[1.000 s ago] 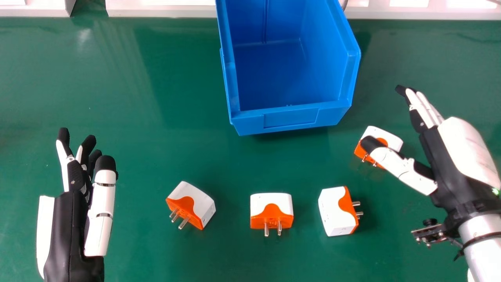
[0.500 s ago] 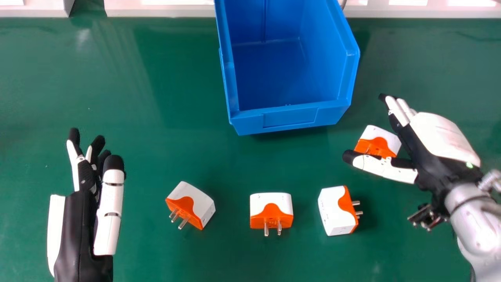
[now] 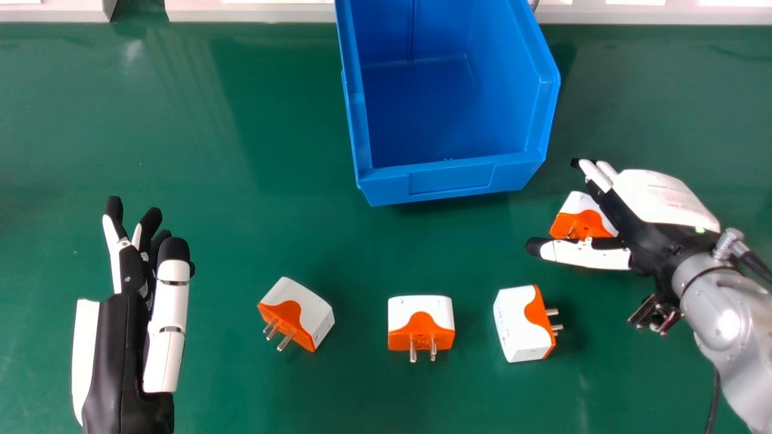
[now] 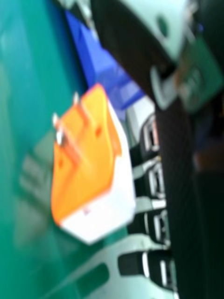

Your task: Pick all objects and put in blue box

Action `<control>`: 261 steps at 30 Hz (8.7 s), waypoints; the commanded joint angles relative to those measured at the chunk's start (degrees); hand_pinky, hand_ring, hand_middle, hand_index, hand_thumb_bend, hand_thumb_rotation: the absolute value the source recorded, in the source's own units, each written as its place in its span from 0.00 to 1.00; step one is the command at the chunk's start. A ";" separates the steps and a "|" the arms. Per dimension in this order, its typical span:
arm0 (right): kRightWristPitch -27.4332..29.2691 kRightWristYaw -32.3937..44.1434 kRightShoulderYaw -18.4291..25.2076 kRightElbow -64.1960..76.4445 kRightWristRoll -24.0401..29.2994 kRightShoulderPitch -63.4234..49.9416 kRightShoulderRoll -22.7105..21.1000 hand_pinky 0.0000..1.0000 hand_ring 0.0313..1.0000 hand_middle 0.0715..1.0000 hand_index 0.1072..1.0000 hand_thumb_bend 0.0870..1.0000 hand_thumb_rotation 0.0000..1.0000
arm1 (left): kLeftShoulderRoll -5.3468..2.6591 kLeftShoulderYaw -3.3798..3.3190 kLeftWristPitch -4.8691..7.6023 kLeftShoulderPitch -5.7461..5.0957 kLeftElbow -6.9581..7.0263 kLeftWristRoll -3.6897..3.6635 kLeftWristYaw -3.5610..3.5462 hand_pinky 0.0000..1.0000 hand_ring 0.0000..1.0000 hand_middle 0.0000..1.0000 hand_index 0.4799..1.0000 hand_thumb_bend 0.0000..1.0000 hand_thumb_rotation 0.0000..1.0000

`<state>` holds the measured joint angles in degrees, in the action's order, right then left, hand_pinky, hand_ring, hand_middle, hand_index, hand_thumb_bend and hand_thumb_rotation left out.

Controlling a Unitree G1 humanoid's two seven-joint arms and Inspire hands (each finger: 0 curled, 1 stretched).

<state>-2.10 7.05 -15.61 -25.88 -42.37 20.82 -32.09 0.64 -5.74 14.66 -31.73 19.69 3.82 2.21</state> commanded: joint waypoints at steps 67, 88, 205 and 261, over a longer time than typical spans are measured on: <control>3.22 -5.42 -8.62 -15.31 -3.19 10.34 -1.99 0.75 0.82 0.85 0.82 0.47 0.72 | 0.20 -1.70 -2.29 -2.75 7.13 1.03 -0.37 0.81 0.93 0.96 0.96 0.37 0.90; 2.91 -16.89 -13.13 -21.17 -7.55 12.95 -0.64 0.42 0.40 0.38 0.29 0.38 0.78 | 0.59 -1.92 -3.07 -2.44 7.60 1.15 -0.62 0.81 0.93 0.96 0.96 0.37 0.90; -3.10 -17.59 -8.37 -1.65 -2.68 25.55 15.16 0.83 0.97 1.00 0.95 0.47 0.40 | 0.53 -1.47 -6.27 -1.14 8.98 -0.03 -1.11 0.80 0.92 0.95 0.92 0.37 0.88; 13.54 9.73 2.05 31.20 -7.26 -18.73 -10.04 0.88 0.93 0.95 0.92 0.44 0.51 | 0.55 -2.29 -10.89 0.80 10.90 -0.15 -1.62 0.80 0.92 0.96 0.93 0.31 0.87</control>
<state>11.72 17.36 -13.32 5.49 -49.22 0.66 -42.62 1.05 -7.73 3.68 -30.73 28.78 3.87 0.47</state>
